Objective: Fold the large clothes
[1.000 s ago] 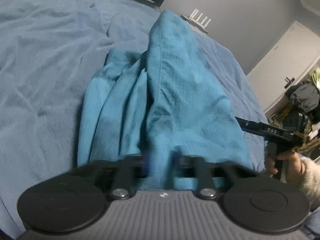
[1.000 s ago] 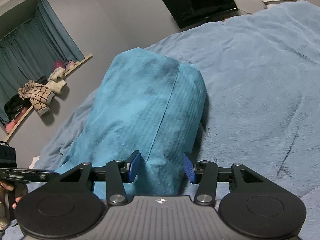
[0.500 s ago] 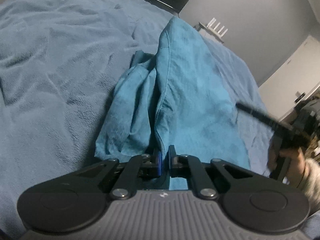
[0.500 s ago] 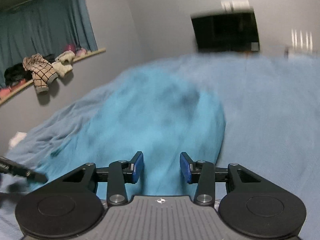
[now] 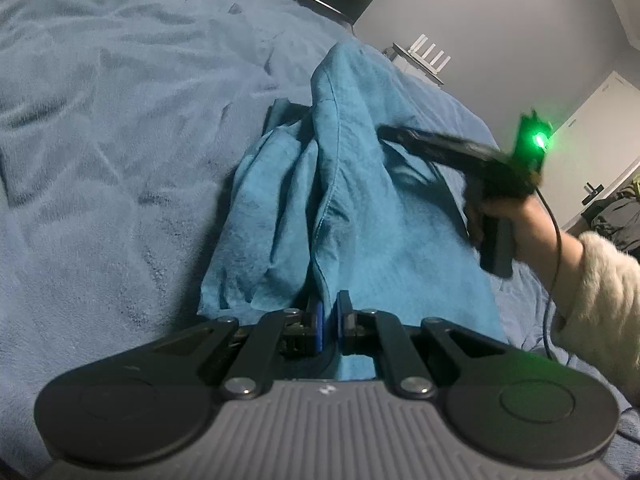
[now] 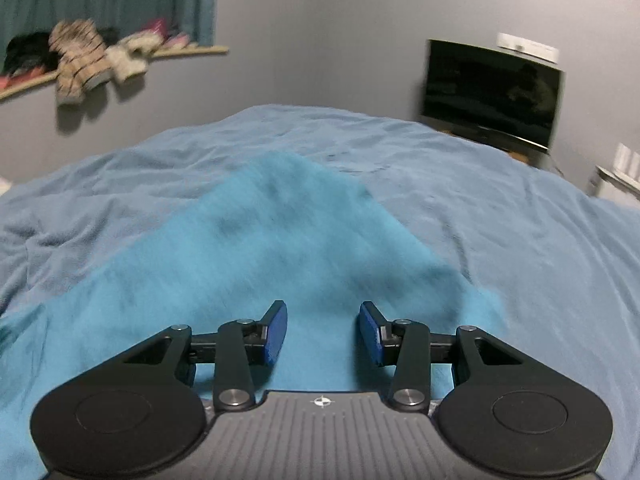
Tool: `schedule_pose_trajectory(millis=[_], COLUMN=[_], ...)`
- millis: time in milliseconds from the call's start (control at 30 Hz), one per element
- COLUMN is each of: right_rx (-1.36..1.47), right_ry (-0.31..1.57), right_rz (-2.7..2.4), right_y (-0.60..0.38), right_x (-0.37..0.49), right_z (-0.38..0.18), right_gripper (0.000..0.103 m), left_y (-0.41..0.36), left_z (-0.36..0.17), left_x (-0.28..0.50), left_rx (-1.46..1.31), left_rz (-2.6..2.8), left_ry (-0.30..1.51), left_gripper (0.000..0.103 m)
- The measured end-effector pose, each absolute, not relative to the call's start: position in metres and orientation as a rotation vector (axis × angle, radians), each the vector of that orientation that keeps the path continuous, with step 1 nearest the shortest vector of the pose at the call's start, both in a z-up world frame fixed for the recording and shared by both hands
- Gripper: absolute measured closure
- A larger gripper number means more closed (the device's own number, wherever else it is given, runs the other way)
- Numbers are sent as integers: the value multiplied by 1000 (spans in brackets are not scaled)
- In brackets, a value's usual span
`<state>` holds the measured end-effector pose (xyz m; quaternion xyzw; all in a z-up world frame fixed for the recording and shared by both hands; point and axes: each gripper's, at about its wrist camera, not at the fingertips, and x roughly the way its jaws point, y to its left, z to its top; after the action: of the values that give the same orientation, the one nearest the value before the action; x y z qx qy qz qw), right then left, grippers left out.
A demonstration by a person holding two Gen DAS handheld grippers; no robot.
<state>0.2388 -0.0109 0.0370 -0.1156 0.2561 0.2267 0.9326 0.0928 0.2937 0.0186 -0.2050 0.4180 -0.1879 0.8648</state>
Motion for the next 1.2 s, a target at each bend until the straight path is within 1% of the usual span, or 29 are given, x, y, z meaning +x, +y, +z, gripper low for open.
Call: schedule_pose_trajectory(millis=[67, 233, 433, 500, 567, 633, 700, 800, 867, 967, 1033, 1100, 1167, 1200], right_rx=[-285, -345, -348, -319, -262, -210, -188, -226, -264, -242, -190, -46, 65, 92], right_ry=[550, 585, 608, 580, 548, 523, 505, 478, 486, 465, 450, 490, 524, 523], right_rz=[486, 518, 489, 495, 503, 501, 509, 471, 411, 314, 217, 189, 169, 149], right_y=[10, 56, 76, 70, 56, 39, 21, -2, -16, -44, -66, -95, -118, -127], right_x=[252, 285, 306, 302, 292, 276, 257, 241, 242, 253, 261, 271, 276, 276], right_z=[36, 35, 19, 24, 31, 39, 44, 44, 37, 32, 32, 32, 32, 33], right_gripper=[60, 61, 63, 62, 58, 51, 50, 50, 50, 49, 35, 26, 26, 28], left_y=[295, 298, 296, 294, 293, 292, 292, 292, 291, 291, 292, 293, 293, 293], left_z=[14, 7, 6, 7, 9, 9, 10, 11, 11, 12, 12, 11, 10, 9], left_x=[95, 100, 102, 101, 98, 100, 99, 99, 100, 99, 98, 97, 98, 98], left_rx=[-423, -426, -389, -387, -381, -380, -378, -376, -376, -372, -374, -377, -377, -378], left_rz=[-385, -392, -380, -387, -387, -385, -383, -381, -379, -378, -376, -377, -376, -376], left_ry=[889, 904, 911, 912, 910, 911, 911, 914, 916, 916, 919, 920, 922, 925], left_gripper=[100, 100, 100, 100, 100, 100, 100, 100, 100, 99, 99, 99, 99, 99])
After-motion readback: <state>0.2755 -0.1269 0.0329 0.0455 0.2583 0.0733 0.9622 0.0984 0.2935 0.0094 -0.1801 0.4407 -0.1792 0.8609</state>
